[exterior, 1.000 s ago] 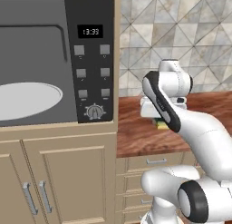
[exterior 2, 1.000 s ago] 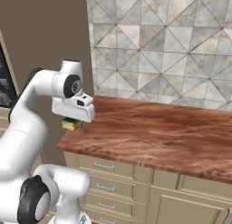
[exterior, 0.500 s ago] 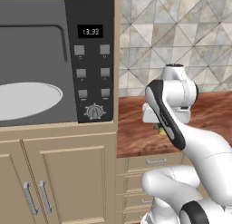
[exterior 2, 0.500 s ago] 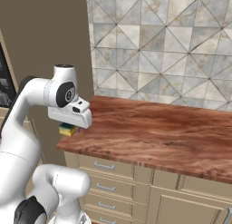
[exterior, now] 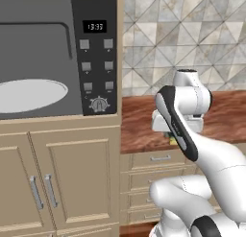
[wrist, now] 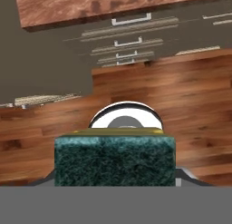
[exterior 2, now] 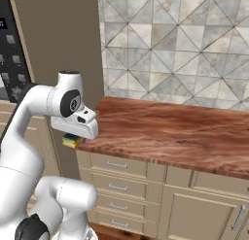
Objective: Place the sponge inside the microwave to prepare for sanitizing.
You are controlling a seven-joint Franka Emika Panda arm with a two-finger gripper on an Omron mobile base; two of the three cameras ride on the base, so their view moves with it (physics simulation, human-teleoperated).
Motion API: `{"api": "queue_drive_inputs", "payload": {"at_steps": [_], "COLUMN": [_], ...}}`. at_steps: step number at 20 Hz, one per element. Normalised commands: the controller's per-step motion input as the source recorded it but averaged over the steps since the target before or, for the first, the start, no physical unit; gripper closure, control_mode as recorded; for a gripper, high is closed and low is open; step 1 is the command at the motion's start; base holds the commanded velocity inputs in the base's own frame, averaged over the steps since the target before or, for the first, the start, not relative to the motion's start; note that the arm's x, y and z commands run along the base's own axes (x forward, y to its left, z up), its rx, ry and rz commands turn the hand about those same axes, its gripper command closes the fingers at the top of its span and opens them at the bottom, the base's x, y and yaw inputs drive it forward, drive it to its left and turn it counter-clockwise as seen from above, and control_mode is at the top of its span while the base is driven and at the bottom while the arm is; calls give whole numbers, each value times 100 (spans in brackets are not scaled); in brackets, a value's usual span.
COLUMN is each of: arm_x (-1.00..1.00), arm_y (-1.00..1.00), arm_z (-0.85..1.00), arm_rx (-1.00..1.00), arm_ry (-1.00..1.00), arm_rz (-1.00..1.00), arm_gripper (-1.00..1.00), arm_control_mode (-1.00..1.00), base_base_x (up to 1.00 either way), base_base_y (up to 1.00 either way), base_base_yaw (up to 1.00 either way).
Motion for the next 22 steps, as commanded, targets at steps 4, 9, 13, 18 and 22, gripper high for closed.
{"api": "queue_drive_inputs", "payload": {"at_steps": [4, 9, 13, 18, 22], "arm_x": [0, 0, 0, 0, 0], "arm_y": [0, 0, 0, 0, 1], "arm_z": [0, 0, 0, 0, 0], "arm_rx": [0, 0, 0, 0, 0], "arm_ry": [0, 0, 0, 0, 0], "arm_rz": [0, 0, 0, 0, 1], "arm_gripper": [100, 100, 100, 100, 100], "arm_control_mode": [100, 100, 100, 100, -100], "base_base_x": [-29, -8, 0, 0, 0], "base_base_y": [86, 89, 100, 75, 29], "base_base_yaw": [1, 7, 10, 12, 8]}}
